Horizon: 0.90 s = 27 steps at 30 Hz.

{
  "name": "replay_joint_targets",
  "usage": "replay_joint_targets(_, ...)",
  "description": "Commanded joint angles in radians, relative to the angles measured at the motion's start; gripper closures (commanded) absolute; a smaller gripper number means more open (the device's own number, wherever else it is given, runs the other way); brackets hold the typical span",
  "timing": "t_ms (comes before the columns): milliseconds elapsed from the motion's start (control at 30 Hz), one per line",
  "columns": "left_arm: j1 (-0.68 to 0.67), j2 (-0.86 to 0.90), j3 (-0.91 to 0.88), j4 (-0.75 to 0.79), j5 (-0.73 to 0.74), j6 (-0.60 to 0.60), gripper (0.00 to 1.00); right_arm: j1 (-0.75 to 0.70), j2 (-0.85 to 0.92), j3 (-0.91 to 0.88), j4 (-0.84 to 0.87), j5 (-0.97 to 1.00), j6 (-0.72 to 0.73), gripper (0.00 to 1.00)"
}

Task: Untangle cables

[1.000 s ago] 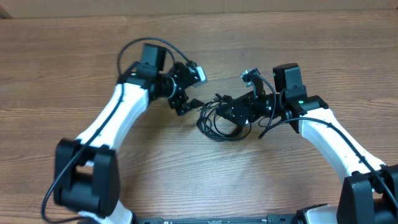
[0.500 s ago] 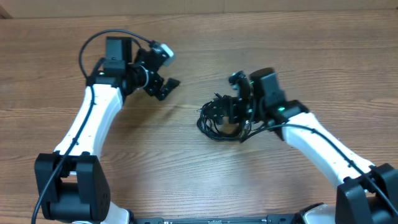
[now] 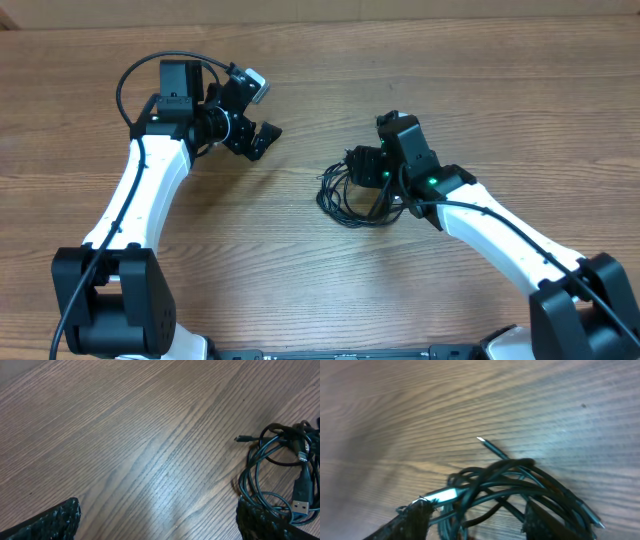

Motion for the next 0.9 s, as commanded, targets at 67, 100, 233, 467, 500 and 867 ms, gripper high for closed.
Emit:
replay_joint_targets(67,0.002,-0.006,0.008,-0.016,-0.002,-0.016,0.0,0.005,0.05,0.013,0.015,0.027,0.019,0.48)
replay_joint_targets(100,0.002,-0.006,0.008,-0.017,-0.002,-0.016,0.0,0.005,0.05,0.013,0.016,0.027,0.019,0.49)
replay_joint_targets(233,0.002,-0.006,0.008,-0.016,-0.002,-0.015,0.01,0.005,0.052,0.013,0.014,0.024,0.018,0.48)
replay_joint_targets(467,0.002,-0.006,0.008,-0.017,-0.002,-0.015,0.0,0.008,0.076,0.013,0.002,0.017,0.018,0.48)
replay_joint_targets(500,0.002,-0.006,0.008,-0.018,-0.002,-0.015,0.01,0.009,0.084,0.013,0.001,0.017,0.018,0.49)
replay_joint_targets(867,0.002,-0.006,0.008,-0.018,-0.002,-0.016,0.0,0.013,0.113,0.012,-0.039,0.021,0.018,0.67)
